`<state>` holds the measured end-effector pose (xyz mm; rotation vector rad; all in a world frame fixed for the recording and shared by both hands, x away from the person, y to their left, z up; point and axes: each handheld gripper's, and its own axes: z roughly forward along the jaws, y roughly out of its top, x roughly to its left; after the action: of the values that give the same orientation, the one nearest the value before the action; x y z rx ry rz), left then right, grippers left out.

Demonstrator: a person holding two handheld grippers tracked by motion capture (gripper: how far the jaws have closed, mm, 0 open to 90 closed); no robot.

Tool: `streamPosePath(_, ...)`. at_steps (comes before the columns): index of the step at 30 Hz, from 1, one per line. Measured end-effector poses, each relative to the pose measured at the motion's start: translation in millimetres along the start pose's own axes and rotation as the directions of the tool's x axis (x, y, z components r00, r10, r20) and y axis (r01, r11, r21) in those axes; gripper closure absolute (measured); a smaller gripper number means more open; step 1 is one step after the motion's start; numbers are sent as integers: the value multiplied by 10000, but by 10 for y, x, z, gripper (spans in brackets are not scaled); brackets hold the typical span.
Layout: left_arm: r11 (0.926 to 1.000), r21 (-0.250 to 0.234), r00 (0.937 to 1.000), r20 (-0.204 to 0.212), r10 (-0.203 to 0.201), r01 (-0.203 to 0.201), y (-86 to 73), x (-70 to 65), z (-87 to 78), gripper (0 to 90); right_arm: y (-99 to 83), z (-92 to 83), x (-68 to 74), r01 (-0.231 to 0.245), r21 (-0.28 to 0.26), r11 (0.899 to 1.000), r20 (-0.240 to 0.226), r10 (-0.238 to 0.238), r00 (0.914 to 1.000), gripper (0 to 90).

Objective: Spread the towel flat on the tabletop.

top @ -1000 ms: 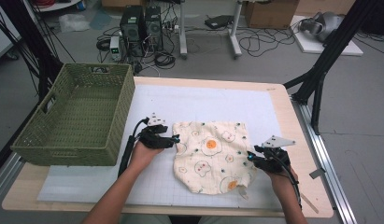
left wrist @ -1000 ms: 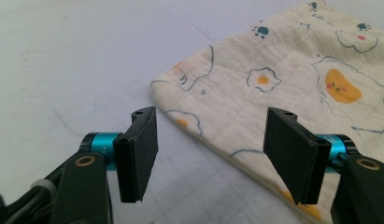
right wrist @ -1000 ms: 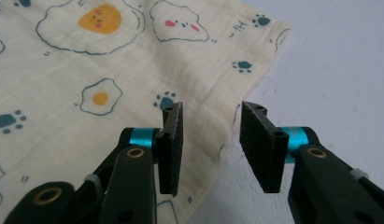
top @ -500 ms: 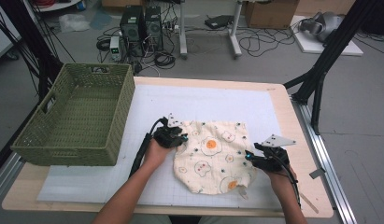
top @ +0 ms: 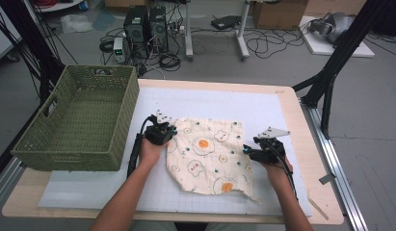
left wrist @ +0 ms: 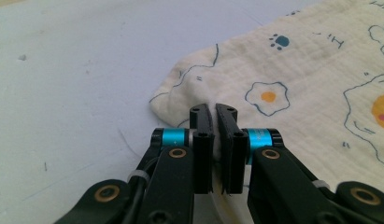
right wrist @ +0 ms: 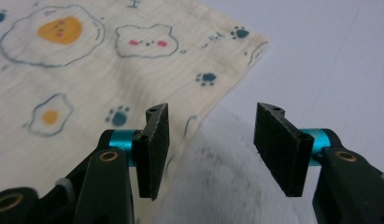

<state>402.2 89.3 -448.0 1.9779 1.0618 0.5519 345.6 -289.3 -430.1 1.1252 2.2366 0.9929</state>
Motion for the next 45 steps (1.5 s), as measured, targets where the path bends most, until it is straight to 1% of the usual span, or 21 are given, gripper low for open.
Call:
streamPosePath(6, 9996, -183, 9997, -40, -226, 225, -5, 57, -9, 850, 184, 361, -64, -241, 413, 9989, -39, 242, 9997, 469)
streamPosePath(8, 9986, -404, 9992, -208, -352, 343, 2, 75, -13, 852, 209, 478, -86, -285, 582, 9979, -96, 291, 9995, 532)
streamPosePath(10, 9977, -548, 9988, -243, -414, 400, 7, 81, -10, 854, 226, 536, -124, -773, 375, 9963, -534, 792, 9954, 658)
streamPosePath(11, 9976, -574, 9989, -238, -410, 395, 6, 78, -5, 854, 243, 561, -134, -799, 329, 9963, -709, 821, 9941, 775)
streamPosePath(12, 9973, -599, 9987, -224, -447, 433, 4, 70, 5, 854, 256, 572, -136, -668, 337, 9972, -875, 695, 9937, 854)
streamPosePath(14, 9974, -593, 9985, -324, -438, 418, 7, 53, 12, 819, 303, 598, -122, -220, 437, 9988, -630, 248, 9977, 872)
streamPosePath(16, 9944, -559, 9953, -336, -911, 892, 9, 58, 6, 596, 344, 616, -141, 100, 604, 9981, 117, -107, 9999, 873)
streamPosePath(18, 9929, -477, 9934, -301, -1108, 1093, 4, 72, -14, 488, 362, 610, -214, -35, 574, 9983, 891, -16, 9960, 873)
streamPosePath(19, 9921, -425, 9927, -217, -1190, 1180, 3, 69, -24, 456, 367, 600, -255, -152, 546, 9984, 1355, 77, 9907, 872)
streamPosePath(21, 9930, -367, 9936, -37, -1128, 1126, 5, 54, -54, 432, 360, 580, -327, -163, 648, 9978, 2470, -2, 9690, 868)
streamPosePath(22, 9937, -346, 9943, 90, -1067, 1069, 5, 45, -69, 428, 344, 574, -361, -322, 697, 9970, 2731, 120, 9619, 863)
streamPosePath(24, 9939, -269, 9924, 635, -1054, 1073, 0, 13, -97, 425, 313, 568, -391, -698, 708, 9950, 2790, 474, 9591, 807)
streamPosePath(30, 9982, -24, 9830, 1741, -578, 591, -71, -105, -185, 441, 276, 433, -319, -441, 58, 9990, 2102, 419, 9768, 645)
streamPosePath(33, 9991, 313, 9709, 2369, -355, 289, -124, -190, -191, 439, 244, 328, -264, -482, -275, 9985, 1776, 523, 9827, 595)
streamPosePath(35, 9989, 471, 9660, 2585, -96, -26, -139, -244, -173, 432, 215, 258, -217, -328, -348, 9989, 1713, 383, 9845, 573)
streamPosePath(37, 9979, 409, 9717, 2329, 397, -505, -145, -313, -165, 432, 178, 192, -180, -198, -422, 9989, 1598, 263, 9868, 553)
streamPosePath(38, 9965, 353, 9741, 2165, 658, -751, -144, -344, -167, 492, 162, 161, -161, -215, -428, 9989, 1547, 279, 9876, 552)
streamPosePath(40, 9908, 248, 9762, 1762, 1264, -1327, -139, -358, -180, 767, 127, 114, -142, -216, -596, 9980, 1404, 298, 9896, 543)
streamPosePath(41, 9911, 260, 9810, 1484, 1254, -1306, -138, -351, -175, 848, 114, 102, -131, -267, -586, 9979, 1326, 343, 9906, 542)
streamPosePath(43, 9925, 310, 9915, 583, 1165, -1184, -133, -295, -178, 858, 95, 98, -106, -225, -520, 9984, 1164, 284, 9928, 519)
streamPosePath(45, 9959, 336, 9964, 151, 836, -841, -142, -196, -190, 859, 85, 112, -61, -323, -330, 9989, 1010, 355, 9943, 474)
